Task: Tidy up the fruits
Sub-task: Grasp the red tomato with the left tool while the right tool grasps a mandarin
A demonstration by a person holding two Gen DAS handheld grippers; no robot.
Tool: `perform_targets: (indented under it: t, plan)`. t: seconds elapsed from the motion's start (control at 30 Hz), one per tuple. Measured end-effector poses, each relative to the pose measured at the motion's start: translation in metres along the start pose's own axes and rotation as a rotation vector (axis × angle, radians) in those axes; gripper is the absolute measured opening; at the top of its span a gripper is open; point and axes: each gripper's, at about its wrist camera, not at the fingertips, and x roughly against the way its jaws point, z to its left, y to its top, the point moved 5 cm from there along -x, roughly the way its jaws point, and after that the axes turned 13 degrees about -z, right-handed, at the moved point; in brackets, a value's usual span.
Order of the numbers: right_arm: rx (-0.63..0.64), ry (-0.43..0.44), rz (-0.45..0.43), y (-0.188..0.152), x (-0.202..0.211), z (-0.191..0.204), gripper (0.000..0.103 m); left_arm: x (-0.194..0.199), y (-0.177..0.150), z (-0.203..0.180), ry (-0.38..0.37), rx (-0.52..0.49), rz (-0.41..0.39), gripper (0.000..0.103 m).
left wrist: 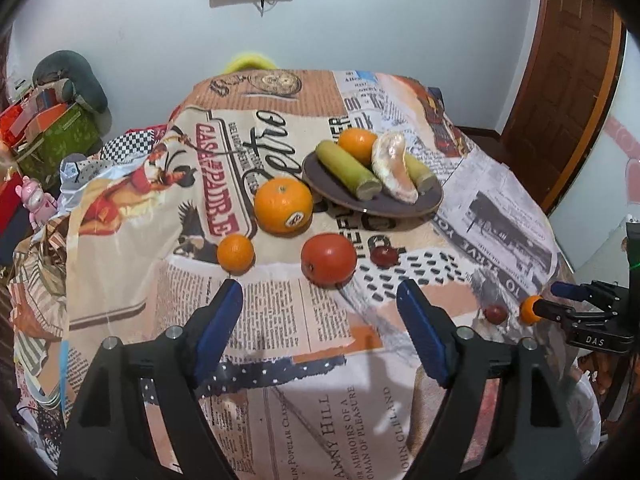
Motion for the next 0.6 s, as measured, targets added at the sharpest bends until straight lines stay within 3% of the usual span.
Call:
perform_targets:
  t: [0.23,0.6]
  plan:
    - [-0.007,0.027,0.038,-0.013,-0.015,0.001,0.032,-0.017,-0.011,0.004,0.008,0.028,0.032,0.079]
    - [0.017,0.049,-0.051,0.020,-0.008,0.006,0.032,-0.050,-0.005,-0.001,-0.029,0.018,0.059,0.079]
